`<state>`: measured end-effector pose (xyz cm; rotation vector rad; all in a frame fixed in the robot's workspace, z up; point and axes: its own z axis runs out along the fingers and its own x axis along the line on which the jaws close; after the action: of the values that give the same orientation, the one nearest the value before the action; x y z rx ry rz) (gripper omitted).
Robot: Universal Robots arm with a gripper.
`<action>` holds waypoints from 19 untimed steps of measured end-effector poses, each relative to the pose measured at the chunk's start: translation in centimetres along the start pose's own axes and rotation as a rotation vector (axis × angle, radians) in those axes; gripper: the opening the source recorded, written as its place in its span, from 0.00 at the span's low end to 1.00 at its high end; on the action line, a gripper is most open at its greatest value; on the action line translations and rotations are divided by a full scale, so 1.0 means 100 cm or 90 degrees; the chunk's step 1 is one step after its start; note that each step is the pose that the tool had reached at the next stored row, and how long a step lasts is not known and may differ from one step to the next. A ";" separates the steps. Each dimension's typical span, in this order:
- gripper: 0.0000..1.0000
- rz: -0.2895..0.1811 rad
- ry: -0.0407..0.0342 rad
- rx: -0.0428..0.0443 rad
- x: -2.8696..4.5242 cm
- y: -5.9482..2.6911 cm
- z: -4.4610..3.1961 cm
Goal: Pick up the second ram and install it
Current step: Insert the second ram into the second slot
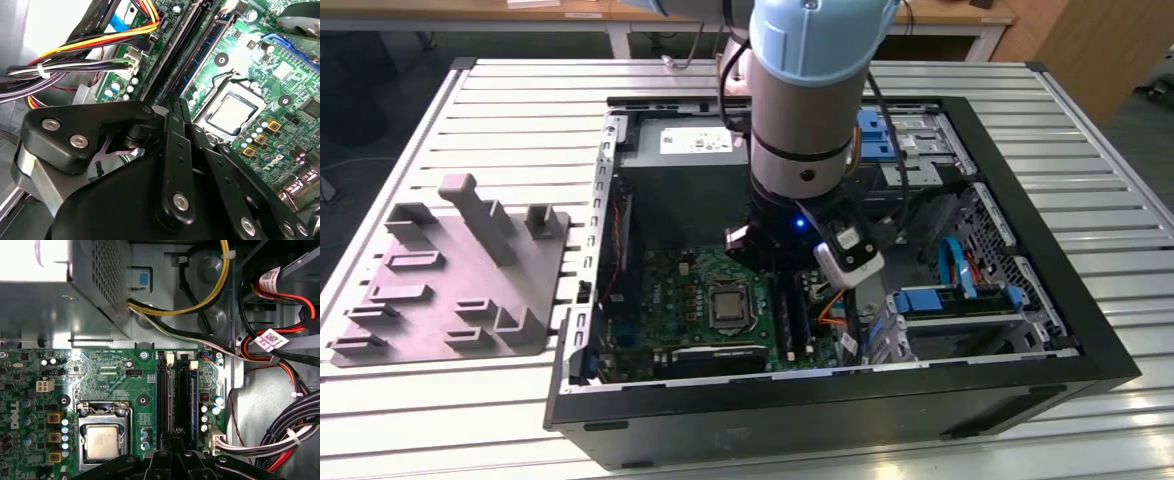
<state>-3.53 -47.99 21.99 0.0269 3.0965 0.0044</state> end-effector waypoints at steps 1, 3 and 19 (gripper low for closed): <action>0.11 0.000 0.0001 0.0002 0.0000 0.0000 0.0006; 0.11 0.000 0.0002 0.0003 0.0001 -0.0001 0.0015; 0.13 0.000 -0.0001 -0.0003 0.0003 0.0000 0.0060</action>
<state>-3.53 -47.99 21.39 0.0269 3.0964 0.0051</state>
